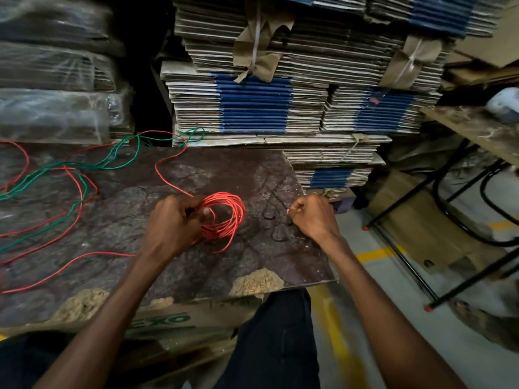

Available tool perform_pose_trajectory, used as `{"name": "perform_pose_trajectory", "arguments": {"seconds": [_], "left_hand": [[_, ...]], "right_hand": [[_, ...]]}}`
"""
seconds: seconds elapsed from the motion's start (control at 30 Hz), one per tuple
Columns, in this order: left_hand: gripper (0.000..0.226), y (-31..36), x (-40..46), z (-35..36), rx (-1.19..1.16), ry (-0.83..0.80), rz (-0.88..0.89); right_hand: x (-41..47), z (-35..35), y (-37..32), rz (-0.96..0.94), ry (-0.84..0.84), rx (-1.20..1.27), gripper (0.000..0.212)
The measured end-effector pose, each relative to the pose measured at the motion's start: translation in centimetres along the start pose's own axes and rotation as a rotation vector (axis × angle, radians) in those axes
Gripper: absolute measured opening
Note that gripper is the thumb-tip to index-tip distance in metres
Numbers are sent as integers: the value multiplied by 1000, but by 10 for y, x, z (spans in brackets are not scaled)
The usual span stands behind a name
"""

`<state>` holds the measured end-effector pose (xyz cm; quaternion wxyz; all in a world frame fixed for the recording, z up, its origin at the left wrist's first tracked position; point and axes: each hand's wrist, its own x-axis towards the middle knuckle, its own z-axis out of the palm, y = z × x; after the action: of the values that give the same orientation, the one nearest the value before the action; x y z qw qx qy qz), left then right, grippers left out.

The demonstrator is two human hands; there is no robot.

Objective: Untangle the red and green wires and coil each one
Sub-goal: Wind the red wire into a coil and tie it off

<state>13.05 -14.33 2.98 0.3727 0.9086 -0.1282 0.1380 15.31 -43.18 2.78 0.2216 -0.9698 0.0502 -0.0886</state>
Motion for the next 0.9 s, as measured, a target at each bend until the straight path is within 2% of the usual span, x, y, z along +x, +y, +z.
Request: {"name": "perform_pose_trajectory", "arguments": {"seconds": [0.07, 0.17, 0.27, 0.43, 0.5, 0.63, 0.77, 0.9], "left_hand": [[11, -1, 0, -1, 2, -1, 3], [27, -7, 0, -3, -9, 2, -15], [40, -10, 1, -4, -32, 5, -14], [26, 1, 0, -6, -68, 35, -7], [24, 2, 0, -6, -71, 37, -17], [35, -2, 1, -6, -84, 26, -18], [28, -1, 0, -10, -87, 43, -4], [18, 0, -2, -18, -42, 57, 11]], "right_hand": [[1, -3, -1, 39, -12, 16, 13], [1, -10, 4, 114, -58, 78, 19], [-2, -19, 11, 213, -118, 268, 18], [-9, -35, 4, 252, -195, 581, 4], [-12, -45, -6, 244, -203, 663, 7], [-9, -57, -21, 252, -189, 804, 12], [-4, -60, -26, 263, -215, 967, 17], [-5, -62, -30, 169, -286, 1117, 21]]}}
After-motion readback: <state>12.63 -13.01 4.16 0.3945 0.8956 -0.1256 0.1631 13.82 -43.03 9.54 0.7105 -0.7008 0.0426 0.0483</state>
